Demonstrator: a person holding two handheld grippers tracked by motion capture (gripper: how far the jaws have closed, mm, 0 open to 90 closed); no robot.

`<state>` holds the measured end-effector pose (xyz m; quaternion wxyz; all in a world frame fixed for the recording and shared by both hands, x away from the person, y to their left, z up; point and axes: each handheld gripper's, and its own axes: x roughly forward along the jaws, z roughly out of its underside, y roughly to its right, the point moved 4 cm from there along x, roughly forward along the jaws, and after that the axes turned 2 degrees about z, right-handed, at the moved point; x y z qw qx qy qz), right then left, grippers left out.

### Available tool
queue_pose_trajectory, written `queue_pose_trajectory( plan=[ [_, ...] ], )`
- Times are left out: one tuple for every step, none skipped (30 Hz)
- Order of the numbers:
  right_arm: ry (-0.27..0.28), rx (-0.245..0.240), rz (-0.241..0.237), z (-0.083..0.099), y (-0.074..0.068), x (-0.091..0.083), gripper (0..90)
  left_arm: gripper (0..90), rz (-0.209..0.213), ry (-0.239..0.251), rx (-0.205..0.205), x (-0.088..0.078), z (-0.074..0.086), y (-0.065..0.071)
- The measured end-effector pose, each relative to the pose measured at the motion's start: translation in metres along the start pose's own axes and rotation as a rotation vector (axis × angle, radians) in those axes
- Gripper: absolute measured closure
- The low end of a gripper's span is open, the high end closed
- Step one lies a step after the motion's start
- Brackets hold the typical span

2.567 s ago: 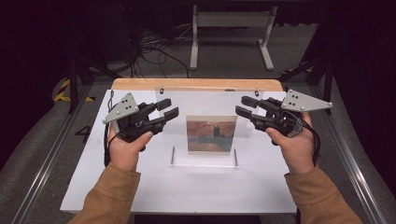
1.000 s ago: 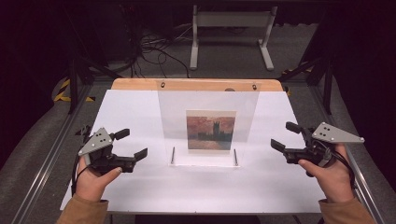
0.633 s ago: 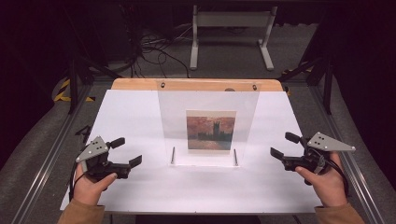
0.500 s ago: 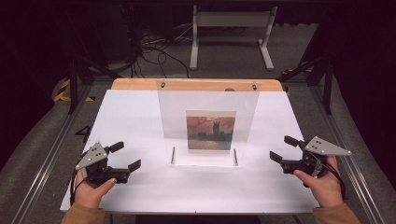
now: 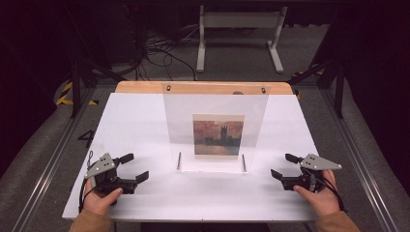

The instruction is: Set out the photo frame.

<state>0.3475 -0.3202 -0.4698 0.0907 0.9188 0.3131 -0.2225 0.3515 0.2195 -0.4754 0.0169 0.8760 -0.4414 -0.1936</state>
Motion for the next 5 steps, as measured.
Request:
queue_pose_trajectory(
  plan=[
    [0.000,0.000,0.000,0.0000,0.0000,0.0000,14.9,4.0,0.000,0.000,0.003,0.0011,0.0000,0.0002],
    [0.001,0.000,-0.003,0.0000,-0.0005,0.0002,14.4,4.0,0.004,-0.004,-0.003,0.0016,0.0001,0.0009],
    [0.003,-0.002,-0.003,-0.0002,-0.0009,0.0002,14.3,4.0,0.000,-0.006,-0.004,0.0020,0.0001,0.0010],
    [0.011,-0.003,-0.005,-0.0012,-0.0015,0.0000,14.3,3.9,-0.002,-0.007,-0.005,0.0020,0.0000,0.0011],
    [0.015,-0.005,-0.004,-0.0018,-0.0015,0.0000,14.3,3.9,-0.003,-0.008,-0.006,0.0019,-0.0001,0.0012]
  ],
)
